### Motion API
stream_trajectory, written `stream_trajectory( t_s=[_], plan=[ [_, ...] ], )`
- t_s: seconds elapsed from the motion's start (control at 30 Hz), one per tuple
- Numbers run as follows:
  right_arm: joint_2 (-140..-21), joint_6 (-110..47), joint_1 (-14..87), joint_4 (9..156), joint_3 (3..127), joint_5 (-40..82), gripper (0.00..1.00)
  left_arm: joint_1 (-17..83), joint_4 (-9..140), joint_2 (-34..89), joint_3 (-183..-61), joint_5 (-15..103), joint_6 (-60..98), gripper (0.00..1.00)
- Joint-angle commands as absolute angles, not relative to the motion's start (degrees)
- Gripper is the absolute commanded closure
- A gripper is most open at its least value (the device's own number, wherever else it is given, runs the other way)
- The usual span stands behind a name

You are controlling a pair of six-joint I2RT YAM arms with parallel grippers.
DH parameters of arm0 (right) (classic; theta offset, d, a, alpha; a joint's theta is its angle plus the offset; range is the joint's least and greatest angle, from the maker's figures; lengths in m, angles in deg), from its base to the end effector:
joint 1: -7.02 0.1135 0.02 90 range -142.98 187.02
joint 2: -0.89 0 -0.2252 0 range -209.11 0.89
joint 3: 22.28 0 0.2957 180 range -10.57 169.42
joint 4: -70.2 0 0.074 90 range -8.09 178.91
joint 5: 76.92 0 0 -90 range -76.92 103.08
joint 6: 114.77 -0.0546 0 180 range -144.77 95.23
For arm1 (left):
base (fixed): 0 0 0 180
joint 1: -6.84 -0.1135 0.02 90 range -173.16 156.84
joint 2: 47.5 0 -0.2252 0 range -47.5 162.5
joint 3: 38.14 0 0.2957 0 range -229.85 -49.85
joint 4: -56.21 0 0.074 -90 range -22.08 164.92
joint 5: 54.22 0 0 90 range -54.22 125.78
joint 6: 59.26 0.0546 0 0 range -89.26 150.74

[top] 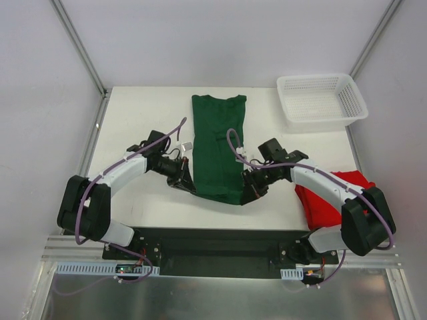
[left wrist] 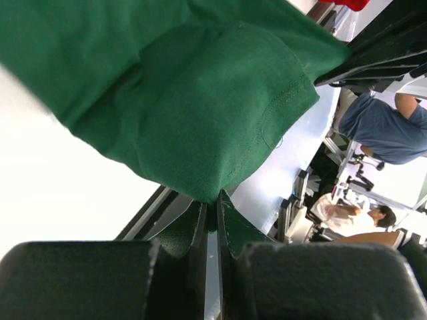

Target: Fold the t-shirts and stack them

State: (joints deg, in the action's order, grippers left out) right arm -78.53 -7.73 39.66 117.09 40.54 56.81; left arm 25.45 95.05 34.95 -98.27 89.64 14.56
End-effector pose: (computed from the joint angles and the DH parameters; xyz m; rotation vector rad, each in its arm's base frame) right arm 0.2429 0.2004 0.1489 -1.3044 2.2376 1.1076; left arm 0.2846 -0.1424 0.1314 0.3919 2.5738 -1.4499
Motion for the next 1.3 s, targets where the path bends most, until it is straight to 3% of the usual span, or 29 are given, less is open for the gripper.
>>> stream_trajectory(
  t_s=[0.0,1.27],
  plan=[
    [-76.7,-6.7,39.4,118.3,42.7,56.6,0.99,24.4,98.4,37.3,-103.0,89.9,18.0,1.0],
    [-80.9,-3.9,35.9,116.8,51.3,47.9,0.99,20.4,111.0,53.4,-128.3,88.4,29.6,1.0]
  ],
)
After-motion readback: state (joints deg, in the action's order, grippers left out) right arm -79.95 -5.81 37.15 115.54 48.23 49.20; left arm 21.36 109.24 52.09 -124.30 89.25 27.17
